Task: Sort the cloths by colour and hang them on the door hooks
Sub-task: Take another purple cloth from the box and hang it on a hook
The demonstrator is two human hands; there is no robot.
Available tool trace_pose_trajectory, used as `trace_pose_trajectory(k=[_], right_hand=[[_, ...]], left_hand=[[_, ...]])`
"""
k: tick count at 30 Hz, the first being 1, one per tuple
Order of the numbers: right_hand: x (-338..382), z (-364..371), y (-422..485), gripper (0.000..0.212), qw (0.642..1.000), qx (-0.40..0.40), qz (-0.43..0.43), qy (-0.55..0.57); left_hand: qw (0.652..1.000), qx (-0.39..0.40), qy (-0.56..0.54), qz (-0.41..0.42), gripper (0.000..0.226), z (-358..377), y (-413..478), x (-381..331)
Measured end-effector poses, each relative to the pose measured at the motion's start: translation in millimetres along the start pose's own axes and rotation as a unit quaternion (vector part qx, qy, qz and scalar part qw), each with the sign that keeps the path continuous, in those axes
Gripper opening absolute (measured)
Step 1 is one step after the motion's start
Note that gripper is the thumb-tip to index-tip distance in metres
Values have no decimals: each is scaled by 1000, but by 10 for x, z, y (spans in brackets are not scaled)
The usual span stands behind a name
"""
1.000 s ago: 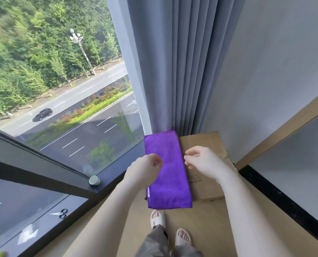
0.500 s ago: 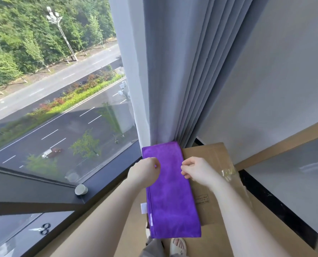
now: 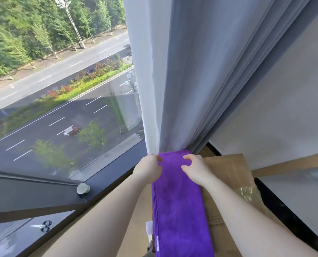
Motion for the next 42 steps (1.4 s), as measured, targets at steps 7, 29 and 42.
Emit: trace_pose_trajectory(k=[7, 29, 42], right_hand=[[-42, 83, 490, 60, 997, -11, 48, 57], [57, 214, 253, 13, 999, -12, -12, 35], [57, 73, -299, 18, 997, -15, -34, 66]], left_hand=[[999, 22, 2, -27, 65, 12, 423, 267], [997, 9, 80, 14, 77, 113, 370, 244], [993, -18, 95, 65, 51, 18, 30, 115]])
Point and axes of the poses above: each hand's wrist, its own y-axis towards the middle knuckle, its own z-axis out of the palm, x = y × z, the point moved 7 cm from there along y, towards the middle knuckle, and after that the axes turned 6 degrees about -y, right-handed, at the moved point
